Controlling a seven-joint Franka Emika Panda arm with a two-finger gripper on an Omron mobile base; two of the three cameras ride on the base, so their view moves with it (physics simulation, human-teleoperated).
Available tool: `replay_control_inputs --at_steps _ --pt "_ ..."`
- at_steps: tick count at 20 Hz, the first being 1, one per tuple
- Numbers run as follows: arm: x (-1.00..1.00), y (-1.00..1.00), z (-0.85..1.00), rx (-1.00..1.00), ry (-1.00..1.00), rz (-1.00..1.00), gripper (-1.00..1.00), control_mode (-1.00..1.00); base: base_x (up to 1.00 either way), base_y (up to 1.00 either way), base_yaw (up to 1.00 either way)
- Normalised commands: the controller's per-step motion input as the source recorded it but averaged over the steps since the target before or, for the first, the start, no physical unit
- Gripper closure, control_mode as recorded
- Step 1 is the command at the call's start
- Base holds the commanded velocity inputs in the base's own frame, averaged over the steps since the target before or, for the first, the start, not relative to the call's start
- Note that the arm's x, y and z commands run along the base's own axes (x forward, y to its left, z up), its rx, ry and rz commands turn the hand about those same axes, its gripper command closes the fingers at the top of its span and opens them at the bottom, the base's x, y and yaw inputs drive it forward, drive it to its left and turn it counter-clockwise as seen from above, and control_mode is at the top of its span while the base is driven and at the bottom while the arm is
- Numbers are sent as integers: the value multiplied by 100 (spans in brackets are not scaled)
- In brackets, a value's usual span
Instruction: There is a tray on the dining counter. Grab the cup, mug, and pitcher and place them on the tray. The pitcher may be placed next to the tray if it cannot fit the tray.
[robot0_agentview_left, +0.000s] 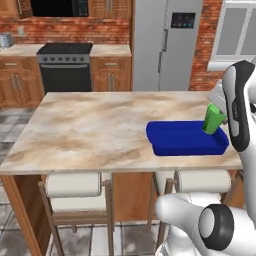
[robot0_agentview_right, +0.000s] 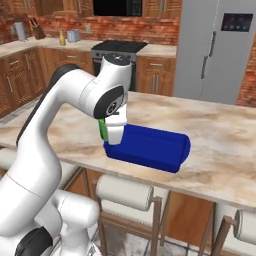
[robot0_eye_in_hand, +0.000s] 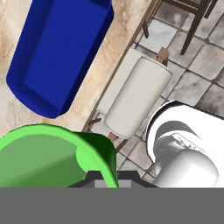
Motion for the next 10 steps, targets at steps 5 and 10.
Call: replay_control_inputs --at_steps 5,10 --pt "0 0 0 0 0 0 100 100 11 0 -23" --pt "0 0 0 0 0 0 100 100 12 0 -24"
